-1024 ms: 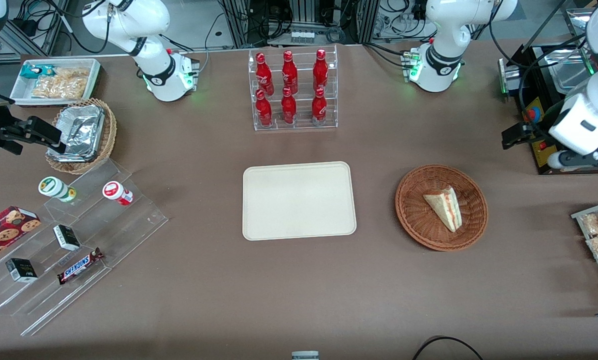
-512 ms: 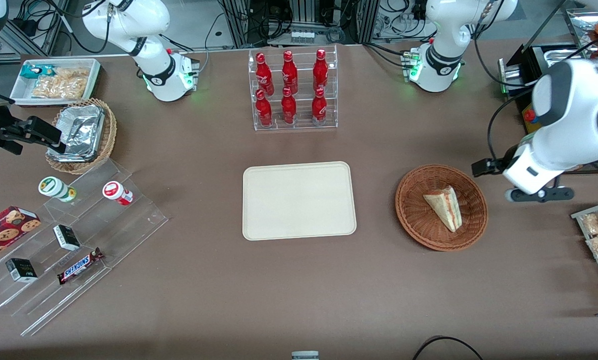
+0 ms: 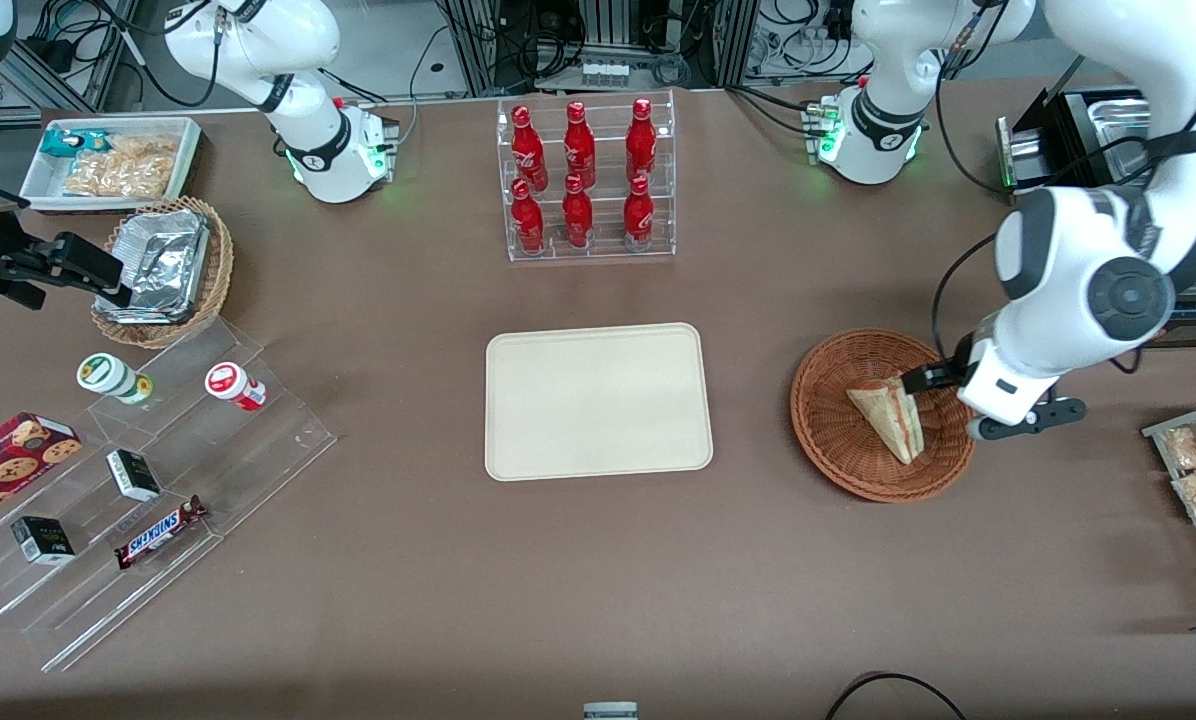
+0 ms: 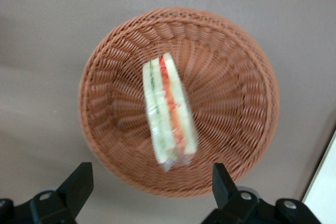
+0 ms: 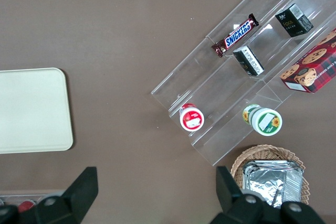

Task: Place sandwich from basket to tray
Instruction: 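Lower the open left gripper and close it on the wrapped sandwich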

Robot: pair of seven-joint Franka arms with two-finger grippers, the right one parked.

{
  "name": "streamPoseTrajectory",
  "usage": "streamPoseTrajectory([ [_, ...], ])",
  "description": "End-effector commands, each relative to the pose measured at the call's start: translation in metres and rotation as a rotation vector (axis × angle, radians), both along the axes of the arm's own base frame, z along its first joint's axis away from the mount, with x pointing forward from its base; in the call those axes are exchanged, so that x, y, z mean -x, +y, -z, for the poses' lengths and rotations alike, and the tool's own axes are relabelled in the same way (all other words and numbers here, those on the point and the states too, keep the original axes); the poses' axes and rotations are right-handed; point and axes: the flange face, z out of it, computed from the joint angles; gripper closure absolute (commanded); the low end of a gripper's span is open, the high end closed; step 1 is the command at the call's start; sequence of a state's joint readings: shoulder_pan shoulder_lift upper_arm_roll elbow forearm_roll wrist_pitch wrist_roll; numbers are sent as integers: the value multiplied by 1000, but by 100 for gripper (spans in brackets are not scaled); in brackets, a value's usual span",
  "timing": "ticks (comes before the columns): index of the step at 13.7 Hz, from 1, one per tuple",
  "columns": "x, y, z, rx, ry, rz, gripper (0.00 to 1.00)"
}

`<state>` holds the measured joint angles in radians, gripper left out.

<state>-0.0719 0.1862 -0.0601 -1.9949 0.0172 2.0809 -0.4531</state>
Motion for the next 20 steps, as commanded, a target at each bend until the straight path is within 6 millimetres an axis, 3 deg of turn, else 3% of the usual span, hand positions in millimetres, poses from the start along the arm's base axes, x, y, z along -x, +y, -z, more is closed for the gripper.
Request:
streamPoseTrajectory([
  [1, 16, -11, 30, -9, -69, -119, 0],
  [7, 29, -3, 73, -9, -42, -205, 0],
  [12, 23, 2, 103, 31, -49, -260, 0],
  [16, 27, 1, 113, 37, -27, -273, 2],
  [17, 29, 1, 114, 36, -21, -272, 15],
  [19, 30, 1, 110, 36, -15, -252, 87],
  [20, 27, 1, 100, 36, -4, -224, 93],
])
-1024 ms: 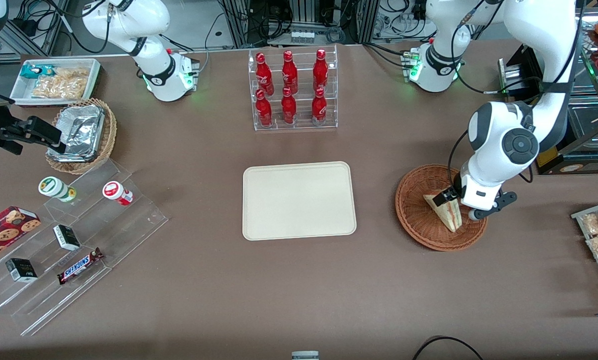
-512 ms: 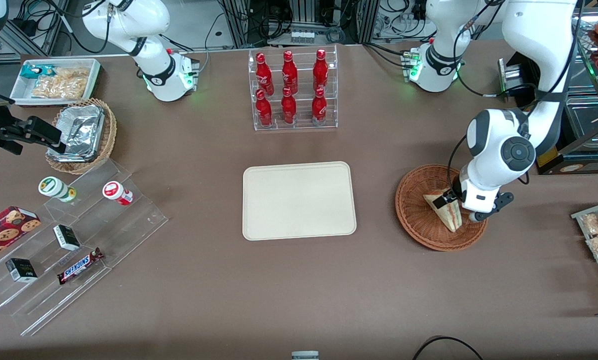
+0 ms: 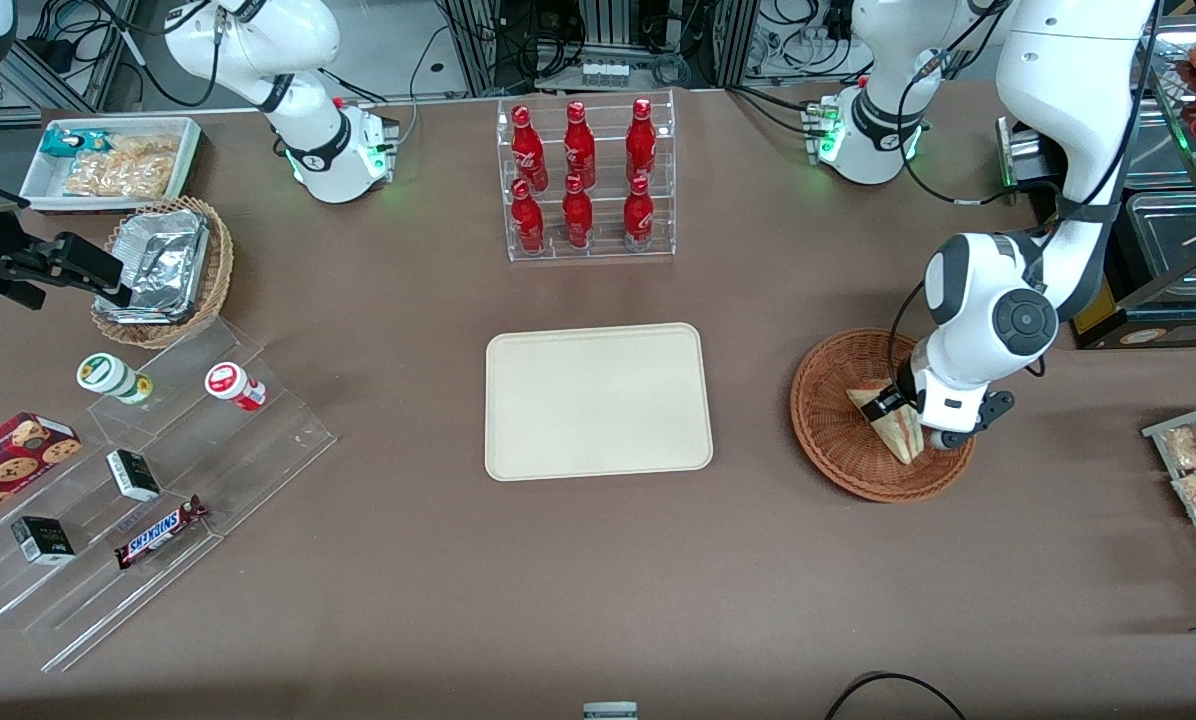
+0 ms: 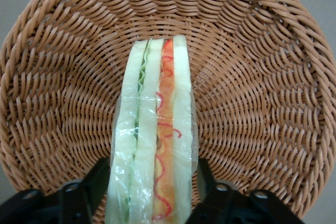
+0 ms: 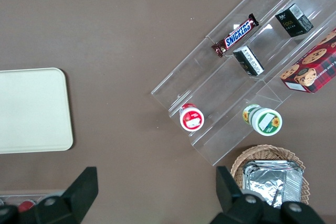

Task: Place sandwich from basket to tray
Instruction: 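Lower the open left gripper and close it on the wrapped sandwich, then lift the sandwich and carry it with the left gripper over the tray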

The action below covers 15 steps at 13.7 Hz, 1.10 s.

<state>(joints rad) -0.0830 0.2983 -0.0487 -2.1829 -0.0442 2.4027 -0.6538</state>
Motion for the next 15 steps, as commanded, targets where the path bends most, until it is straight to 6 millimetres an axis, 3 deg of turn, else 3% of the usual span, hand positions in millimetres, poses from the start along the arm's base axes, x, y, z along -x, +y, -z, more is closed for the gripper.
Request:
streamPoseTrajectory([
  [1, -7, -2, -28, 13, 30, 70, 94],
  [5, -24, -16, -58, 28, 69, 264, 97],
  [8, -33, -57, -84, 56, 107, 519, 93],
  [10, -34, -78, -86, 59, 162, 553, 100],
  [11, -31, -92, -86, 63, 155, 562, 100],
  [15, -16, -179, -85, 46, 65, 568, 100],
])
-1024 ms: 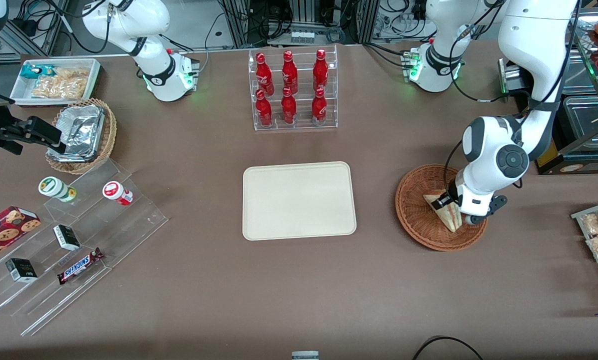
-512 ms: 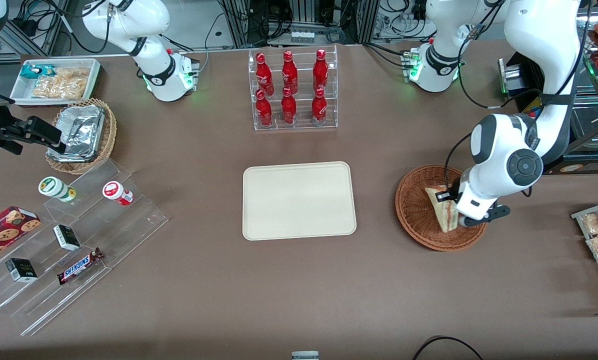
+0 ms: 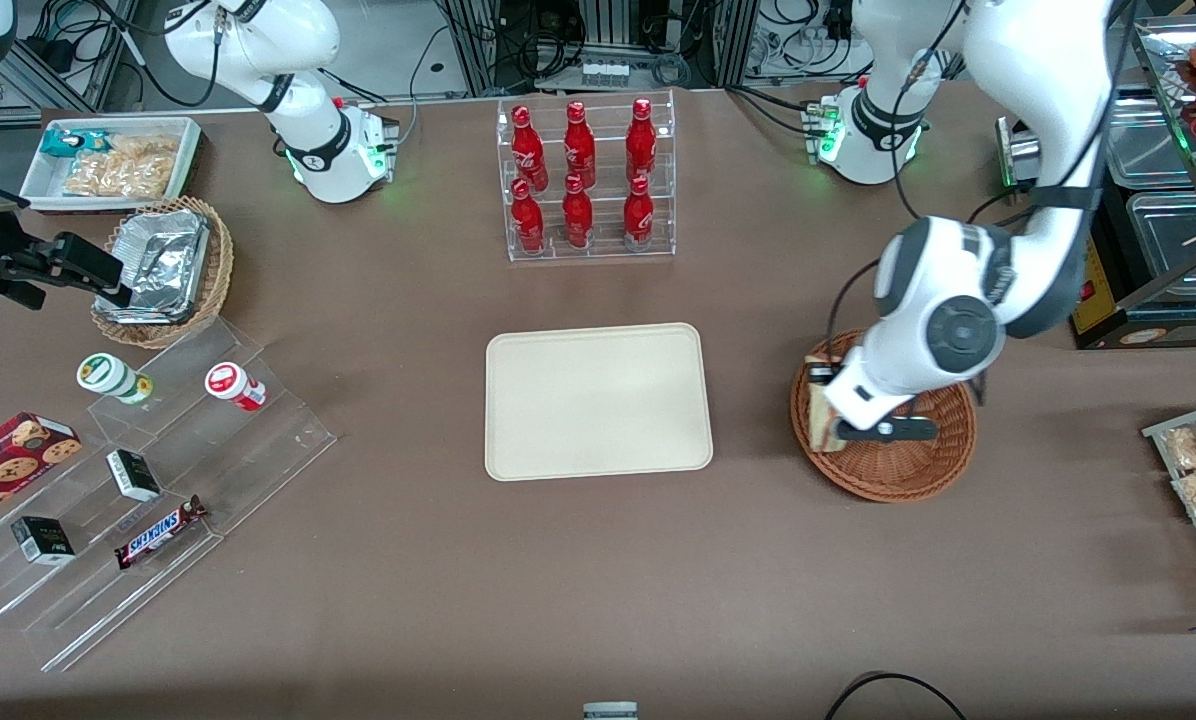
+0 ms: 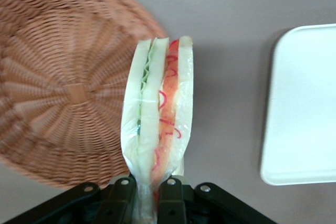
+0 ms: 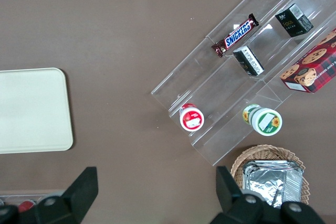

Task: Place sandwich from basket to tray
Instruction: 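Lift the sandwich and carry it with the left gripper over the tray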

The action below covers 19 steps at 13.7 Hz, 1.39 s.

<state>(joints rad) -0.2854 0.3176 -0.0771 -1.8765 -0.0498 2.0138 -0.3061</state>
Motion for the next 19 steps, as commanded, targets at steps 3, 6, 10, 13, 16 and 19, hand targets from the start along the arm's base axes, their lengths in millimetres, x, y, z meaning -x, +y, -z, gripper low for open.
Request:
streamPoseTrajectory([
  [3, -1, -99, 18, 9, -60, -47, 100],
  [6, 6, -160, 22, 14, -79, -61, 100],
  [10, 31, -233, 39, 3, -84, -95, 100],
  [13, 48, -276, 61, -12, -83, -147, 100],
  [16, 63, -308, 75, -15, -84, -148, 100],
  [19, 62, -319, 88, -14, -80, -158, 100],
])
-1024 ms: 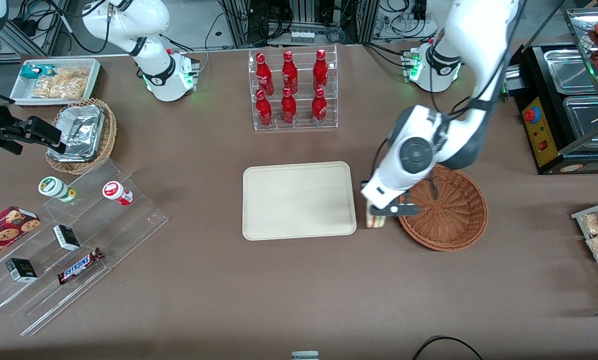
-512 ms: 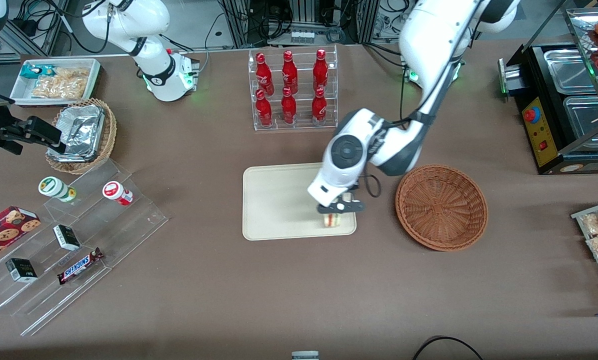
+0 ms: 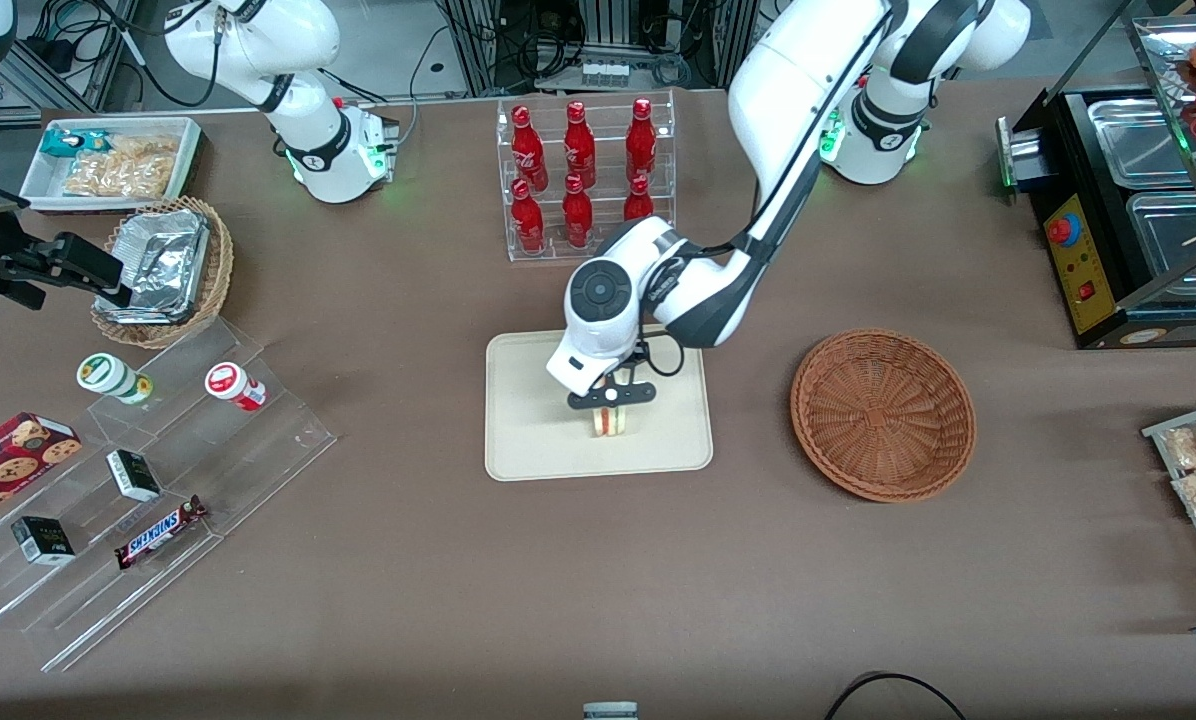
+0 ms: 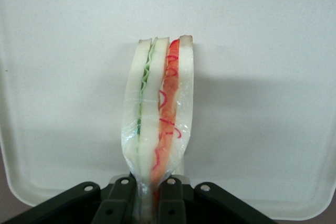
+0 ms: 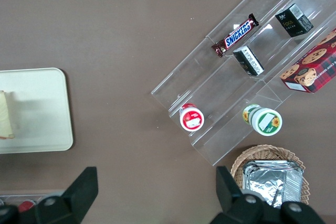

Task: Place sandwich from basket to tray
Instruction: 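Lower the sandwich onto the tray center and open the left gripper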

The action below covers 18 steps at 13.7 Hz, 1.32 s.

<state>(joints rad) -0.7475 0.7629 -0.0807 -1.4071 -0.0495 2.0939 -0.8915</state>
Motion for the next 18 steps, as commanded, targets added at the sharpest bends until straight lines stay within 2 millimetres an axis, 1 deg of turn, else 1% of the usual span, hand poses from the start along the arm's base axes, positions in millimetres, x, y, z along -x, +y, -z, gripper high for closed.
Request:
streamPoseTrajectory([
  [1, 0, -17, 3, -4, -13, -3, 100],
  [4, -1, -17, 6, -6, -14, 1, 98],
  [5, -1, -17, 8, -7, -12, 1, 93],
  [6, -1, -17, 6, -5, -14, -4, 66],
  [7, -2, -16, 4, -4, -15, -7, 5],
  [8, -2, -16, 0, -2, -18, 0, 0],
  [9, -2, -16, -3, -2, -21, 6, 0],
  [10, -3, -17, -12, 6, -30, 5, 0],
  [12, -10, -11, -39, 23, -50, -7, 0],
  [13, -12, -4, -58, 14, -42, -14, 0],
  [14, -14, 2, -69, 0, -30, -18, 0],
  [16, -12, 12, -98, -6, -34, -20, 0],
  [18, -25, 37, -124, -18, -24, -52, 0],
])
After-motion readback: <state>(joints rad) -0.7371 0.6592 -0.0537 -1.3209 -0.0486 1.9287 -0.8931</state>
